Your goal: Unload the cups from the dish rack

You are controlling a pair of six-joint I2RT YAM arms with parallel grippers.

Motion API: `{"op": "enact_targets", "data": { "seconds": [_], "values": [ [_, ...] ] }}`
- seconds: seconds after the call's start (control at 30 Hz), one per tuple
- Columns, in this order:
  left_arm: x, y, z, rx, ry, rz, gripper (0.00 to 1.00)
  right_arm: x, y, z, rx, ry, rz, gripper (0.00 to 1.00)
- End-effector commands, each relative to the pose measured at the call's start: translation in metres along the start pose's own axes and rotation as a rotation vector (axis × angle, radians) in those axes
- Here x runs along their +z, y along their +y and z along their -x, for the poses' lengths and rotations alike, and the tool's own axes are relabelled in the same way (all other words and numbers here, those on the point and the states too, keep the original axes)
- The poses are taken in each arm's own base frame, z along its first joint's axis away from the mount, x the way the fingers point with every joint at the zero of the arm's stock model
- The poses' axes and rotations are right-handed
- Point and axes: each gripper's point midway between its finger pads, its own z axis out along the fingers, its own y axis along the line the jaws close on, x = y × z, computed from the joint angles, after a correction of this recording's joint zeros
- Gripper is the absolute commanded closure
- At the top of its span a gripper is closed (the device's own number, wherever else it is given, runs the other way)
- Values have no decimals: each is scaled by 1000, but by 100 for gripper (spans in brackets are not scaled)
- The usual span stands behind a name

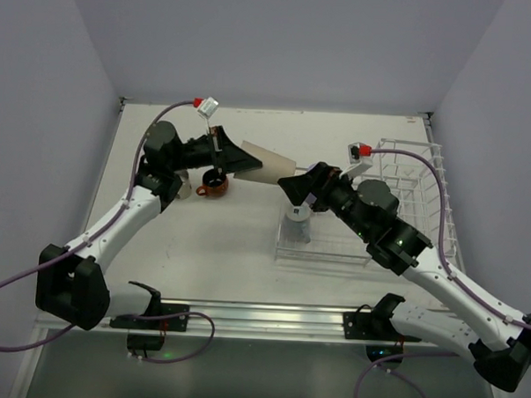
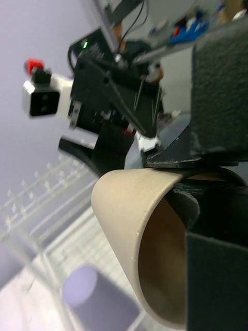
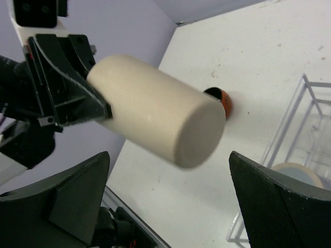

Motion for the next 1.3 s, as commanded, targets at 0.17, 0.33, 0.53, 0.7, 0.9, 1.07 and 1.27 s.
{"op": "enact_targets", "data": {
  "seconds": [0.17, 0.33, 0.53, 0.7, 0.9, 1.07, 1.27],
  "values": [
    [-42, 64, 50, 216, -68, 513, 100, -25, -40, 5, -60, 20, -240, 1],
    [-80, 126, 78, 295, -49, 910, 100, -40, -52, 6, -86, 26, -293, 1],
    [-115, 178, 108, 335, -80, 1219, 100, -50, -57, 11, -115, 9, -313, 1],
    [-130, 214, 120, 337, -70, 1377, 100, -52, -63, 9, -135, 20, -337, 1],
    [-132, 252, 128, 317, -34, 1468, 100, -52, -66, 7, -144, 26, -347, 1],
    [-139, 269, 133, 312, 4, 1532, 100, -53, -69, 3, -152, 44, -360, 1],
    [-141, 295, 117, 268, 114, 1556, 100, -53, -69, 4, -153, 44, -360, 1]
  ]
}}
